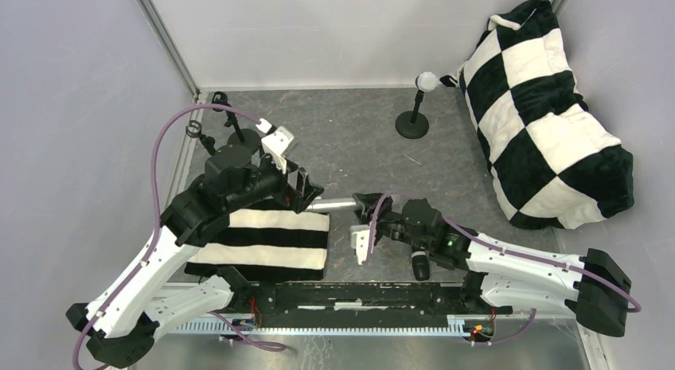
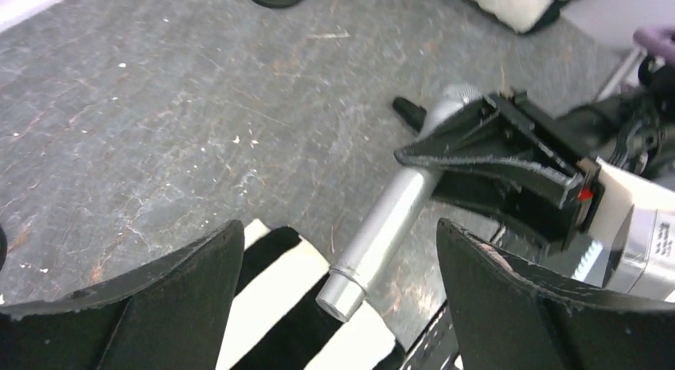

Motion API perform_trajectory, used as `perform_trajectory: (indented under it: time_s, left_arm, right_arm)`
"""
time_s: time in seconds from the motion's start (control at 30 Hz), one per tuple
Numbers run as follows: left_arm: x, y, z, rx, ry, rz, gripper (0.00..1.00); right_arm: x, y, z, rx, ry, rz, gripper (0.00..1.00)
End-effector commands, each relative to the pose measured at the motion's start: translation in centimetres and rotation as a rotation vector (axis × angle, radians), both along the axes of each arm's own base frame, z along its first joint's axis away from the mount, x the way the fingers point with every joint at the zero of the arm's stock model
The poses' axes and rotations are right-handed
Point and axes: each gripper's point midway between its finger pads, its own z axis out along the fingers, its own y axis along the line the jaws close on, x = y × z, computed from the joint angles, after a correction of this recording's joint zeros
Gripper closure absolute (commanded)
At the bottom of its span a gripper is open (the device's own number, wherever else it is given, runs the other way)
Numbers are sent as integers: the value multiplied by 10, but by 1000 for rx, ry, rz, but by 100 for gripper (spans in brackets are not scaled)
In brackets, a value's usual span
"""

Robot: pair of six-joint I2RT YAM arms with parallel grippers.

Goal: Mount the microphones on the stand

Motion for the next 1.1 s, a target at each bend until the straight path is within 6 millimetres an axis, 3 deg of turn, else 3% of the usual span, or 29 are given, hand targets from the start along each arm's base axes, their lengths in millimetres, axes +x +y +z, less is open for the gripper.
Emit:
perform_trajectory:
  time_s: [0.0, 0.23, 0.5, 0.73, 0.93, 1.07]
  left_arm:
    - [-26, -5, -9, 98, -9, -204, 5]
    - [-24, -13, -29, 170, 30, -270, 9]
    - [-18, -23, -38, 202, 44, -313, 10]
    - [-9, -33, -51, 219, 66, -332, 14]
    - [-4, -35, -58, 246, 72, -334, 33]
    - [-3, -39, -60, 247, 78, -350, 62]
  right_arm:
    - [-8, 10, 40, -38, -352, 149, 100]
    - [5, 18, 59, -166, -528, 158, 100]
    - [13, 29, 103, -133, -681, 135, 100]
    - [9, 35, 121, -110, -740, 159, 100]
    - [8, 36, 122, -125, -760, 174, 100]
    - [8, 36, 123, -122, -768, 171, 94]
